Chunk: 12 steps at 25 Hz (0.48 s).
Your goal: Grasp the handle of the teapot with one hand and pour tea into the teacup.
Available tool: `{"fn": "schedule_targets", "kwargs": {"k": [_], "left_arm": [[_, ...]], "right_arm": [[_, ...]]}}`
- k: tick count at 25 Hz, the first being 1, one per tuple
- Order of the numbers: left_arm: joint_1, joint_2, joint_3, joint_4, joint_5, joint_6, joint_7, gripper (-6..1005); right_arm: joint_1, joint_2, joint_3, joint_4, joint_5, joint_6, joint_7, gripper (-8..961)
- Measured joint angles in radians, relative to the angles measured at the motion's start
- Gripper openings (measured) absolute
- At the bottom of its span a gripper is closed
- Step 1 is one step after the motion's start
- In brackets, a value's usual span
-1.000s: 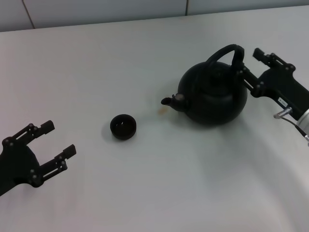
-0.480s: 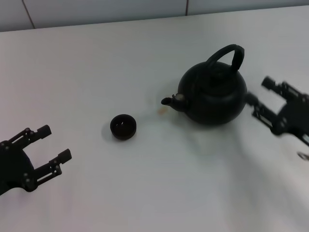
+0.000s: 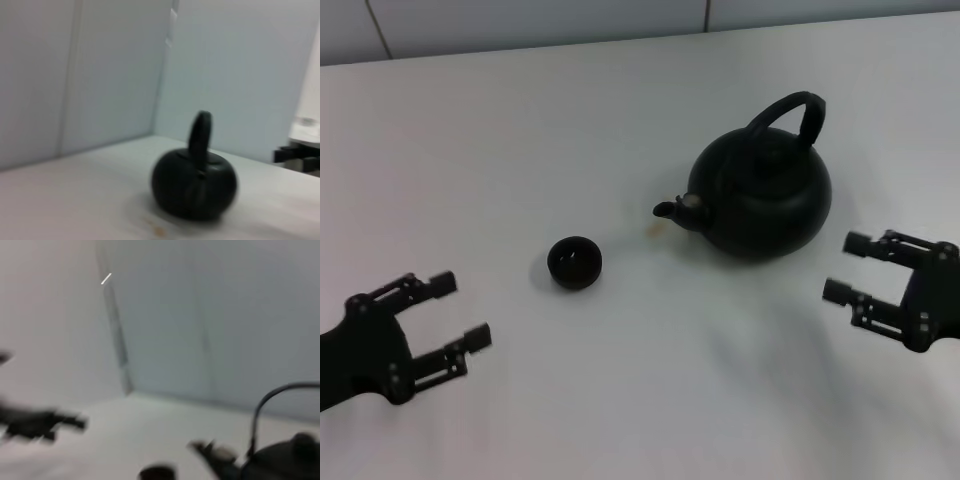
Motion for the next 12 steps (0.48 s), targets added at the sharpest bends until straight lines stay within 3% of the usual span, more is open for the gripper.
{"fn": "schedule_targets", "kwargs": {"k": [2, 4, 7, 12], "left_arm": [[-0.023, 0.016, 0.060, 0.041, 0.020, -0.002, -0.094, 766], [-0.057, 0.034, 0.092, 0.105, 0.072, -0.005, -0.200, 767], [-0.079, 0.043, 0.090, 0.150, 0.111, -0.006, -0.249, 768], [-0.094, 0.043, 0.088, 0.160, 0.119, -0.009, -0.260, 770]], "right_arm": [[0.076, -0.023, 0.000, -0.102, -0.155, -0.014, 0.109, 624], [0.100, -0.030, 0.000, -0.120, -0.194, -0.016, 0.133, 624], [0.167, -0.044, 0.000, -0.159, -0.268, -0.019, 0.173, 624], [0.199, -0.039, -0.002, -0.172, -0.296, -0.011, 0.179, 624]]}}
